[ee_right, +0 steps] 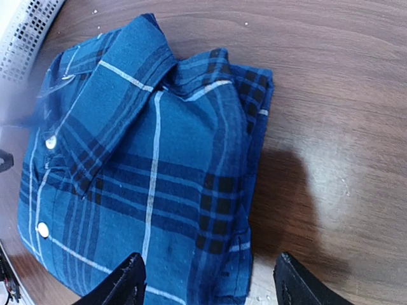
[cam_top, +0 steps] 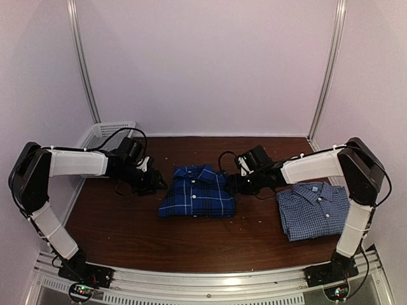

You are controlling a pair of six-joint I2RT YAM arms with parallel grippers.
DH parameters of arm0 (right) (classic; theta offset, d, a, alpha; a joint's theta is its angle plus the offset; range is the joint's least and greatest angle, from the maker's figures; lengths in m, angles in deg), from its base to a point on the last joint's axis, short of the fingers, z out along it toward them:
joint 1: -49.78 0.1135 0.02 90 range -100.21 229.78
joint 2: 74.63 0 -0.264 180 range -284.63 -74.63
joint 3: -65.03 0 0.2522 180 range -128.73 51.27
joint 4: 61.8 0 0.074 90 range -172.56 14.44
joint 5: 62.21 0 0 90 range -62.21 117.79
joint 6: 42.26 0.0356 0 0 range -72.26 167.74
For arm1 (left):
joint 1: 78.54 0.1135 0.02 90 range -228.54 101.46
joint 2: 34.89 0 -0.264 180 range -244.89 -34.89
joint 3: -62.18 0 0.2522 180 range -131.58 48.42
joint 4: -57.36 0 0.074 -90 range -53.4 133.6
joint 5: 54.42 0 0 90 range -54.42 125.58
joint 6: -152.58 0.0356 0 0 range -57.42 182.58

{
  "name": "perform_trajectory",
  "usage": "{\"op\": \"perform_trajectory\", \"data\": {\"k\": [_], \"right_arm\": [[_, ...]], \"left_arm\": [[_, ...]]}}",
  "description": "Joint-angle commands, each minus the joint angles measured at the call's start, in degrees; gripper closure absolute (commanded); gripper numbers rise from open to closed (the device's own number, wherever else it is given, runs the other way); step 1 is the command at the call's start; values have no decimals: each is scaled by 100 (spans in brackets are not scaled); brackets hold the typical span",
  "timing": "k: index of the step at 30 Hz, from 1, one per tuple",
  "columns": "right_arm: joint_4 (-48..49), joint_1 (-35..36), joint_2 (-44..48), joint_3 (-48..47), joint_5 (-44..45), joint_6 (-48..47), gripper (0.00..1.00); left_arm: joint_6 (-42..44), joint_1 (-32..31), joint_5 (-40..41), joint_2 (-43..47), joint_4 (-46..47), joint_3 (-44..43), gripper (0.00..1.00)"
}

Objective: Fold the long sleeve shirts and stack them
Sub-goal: Turn over the square-folded shirt at the center of the board.

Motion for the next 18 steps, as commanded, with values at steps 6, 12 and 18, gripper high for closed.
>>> {"op": "perform_trajectory", "data": {"k": [6,12,18], "right_arm": [[-731,252,-621,-732,691,-413,30],[-1014,449,-975,-1070,898,-483,32],[-1092,591,-1131,-1143,946,-433,37]], "left_arm": [[35,50,-471,-53,1063,706,36],[-218,14,-842,-365,1670,1011,36],[-687,-177,-1137,-530,2156,1119,40]]}}
